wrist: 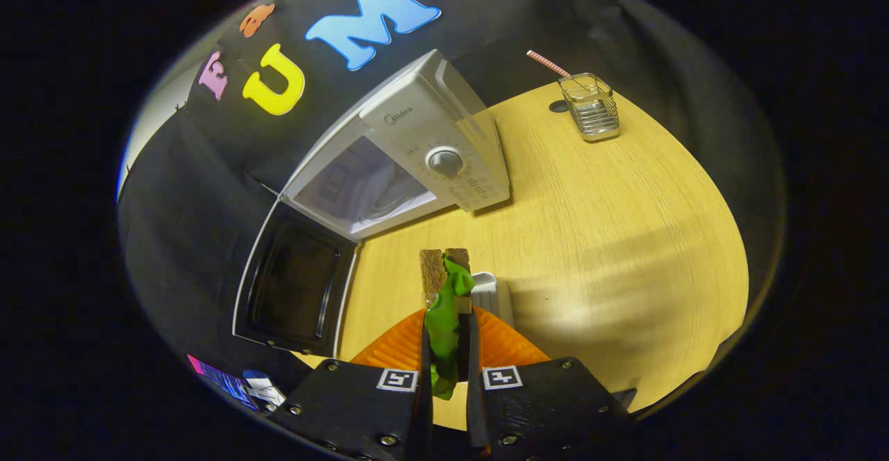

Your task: Open the microwave, put the food inside, and close the microwave door.

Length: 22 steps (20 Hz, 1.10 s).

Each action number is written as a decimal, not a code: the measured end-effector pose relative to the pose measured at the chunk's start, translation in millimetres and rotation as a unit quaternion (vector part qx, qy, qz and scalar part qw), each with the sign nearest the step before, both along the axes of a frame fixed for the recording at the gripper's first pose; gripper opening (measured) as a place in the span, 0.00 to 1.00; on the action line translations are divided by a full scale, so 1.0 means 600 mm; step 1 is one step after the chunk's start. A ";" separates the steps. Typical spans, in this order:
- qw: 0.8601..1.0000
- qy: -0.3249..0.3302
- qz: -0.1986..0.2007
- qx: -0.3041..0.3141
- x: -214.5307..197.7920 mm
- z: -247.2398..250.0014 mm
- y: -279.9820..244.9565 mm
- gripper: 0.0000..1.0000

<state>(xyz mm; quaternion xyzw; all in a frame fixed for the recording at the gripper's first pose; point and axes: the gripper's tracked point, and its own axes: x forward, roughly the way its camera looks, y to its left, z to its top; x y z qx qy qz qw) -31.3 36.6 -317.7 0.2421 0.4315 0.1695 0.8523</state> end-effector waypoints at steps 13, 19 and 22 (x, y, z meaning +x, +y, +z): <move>0.974 -0.008 -0.075 0.214 0.123 0.063 0.227 0.20; 0.951 -0.020 -0.159 0.264 0.220 0.045 0.273 0.20; 0.934 -0.049 -0.216 0.280 0.267 0.034 0.283 0.20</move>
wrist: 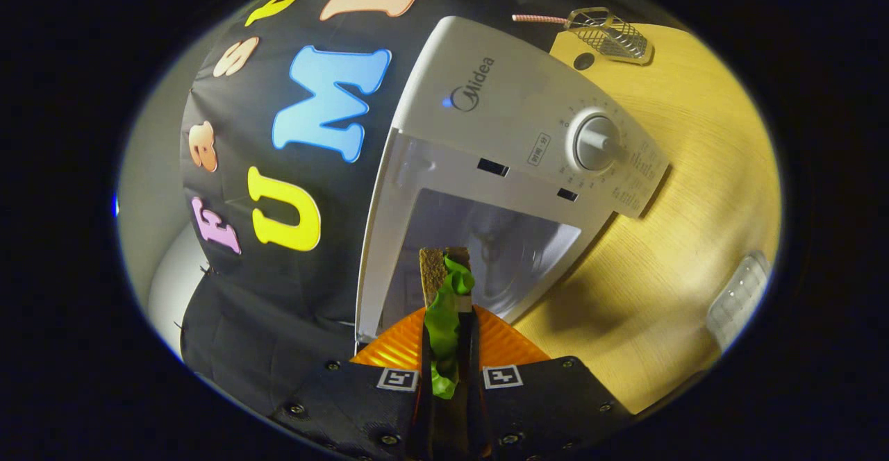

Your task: Open the microwave, put the food inside, and close the microwave door.

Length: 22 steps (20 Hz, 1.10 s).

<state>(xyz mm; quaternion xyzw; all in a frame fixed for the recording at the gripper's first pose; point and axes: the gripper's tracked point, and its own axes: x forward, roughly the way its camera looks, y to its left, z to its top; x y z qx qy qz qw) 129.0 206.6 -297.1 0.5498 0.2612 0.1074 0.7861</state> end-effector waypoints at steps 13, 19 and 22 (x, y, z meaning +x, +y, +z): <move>0.980 0.000 -0.178 0.089 0.136 -0.084 0.071 0.20; 0.967 0.002 -0.226 0.114 0.194 -0.113 0.076 0.20; 0.963 0.006 -0.242 0.117 0.214 -0.127 0.069 0.20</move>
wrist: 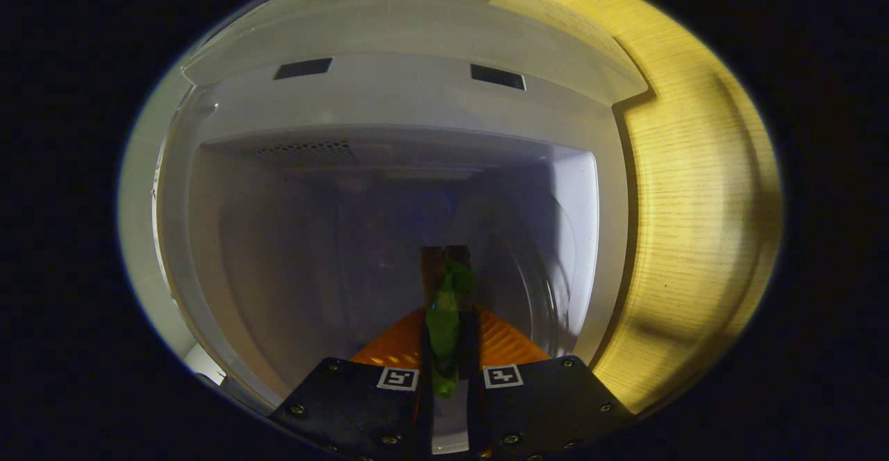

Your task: Open the microwave, put the food inside, and close the microwave door.

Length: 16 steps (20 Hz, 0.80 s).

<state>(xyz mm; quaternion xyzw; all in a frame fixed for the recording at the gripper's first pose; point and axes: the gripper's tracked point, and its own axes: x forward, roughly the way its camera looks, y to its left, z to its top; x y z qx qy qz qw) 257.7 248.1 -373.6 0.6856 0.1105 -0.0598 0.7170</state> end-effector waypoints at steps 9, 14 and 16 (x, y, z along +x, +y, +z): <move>1.000 -0.001 0.015 -0.017 0.031 -0.022 0.021 0.20; 0.999 0.006 0.035 -0.007 0.019 -0.011 0.026 0.33; 0.998 0.012 0.053 -0.035 0.005 -0.005 0.026 0.52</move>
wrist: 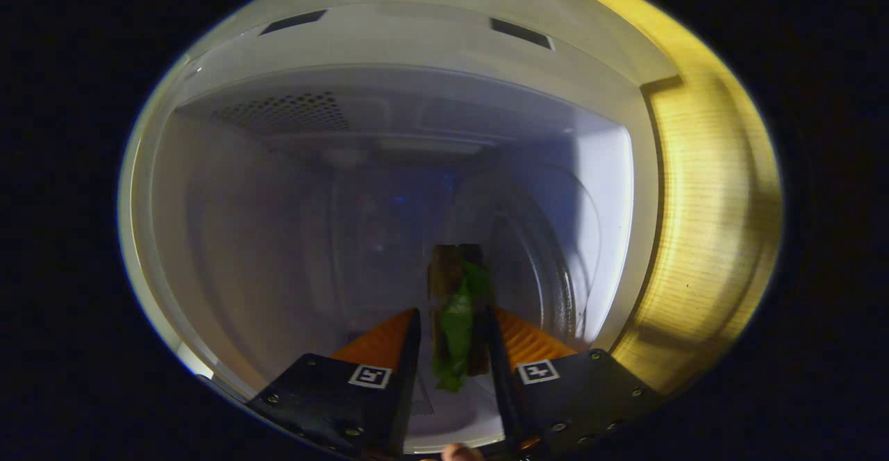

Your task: Open the microwave, put the food inside, and close the microwave door.

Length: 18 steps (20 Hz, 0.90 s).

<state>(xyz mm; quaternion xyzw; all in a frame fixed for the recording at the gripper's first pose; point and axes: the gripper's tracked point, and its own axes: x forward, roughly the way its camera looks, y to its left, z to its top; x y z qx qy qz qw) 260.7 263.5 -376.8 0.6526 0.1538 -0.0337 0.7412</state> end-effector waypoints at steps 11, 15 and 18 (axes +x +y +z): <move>0.981 0.022 0.108 -0.157 -0.160 0.023 -0.103 0.77; 0.951 0.001 0.145 -0.273 -0.226 0.077 -0.163 0.77; 0.910 -0.036 0.182 -0.370 -0.283 0.141 -0.177 0.77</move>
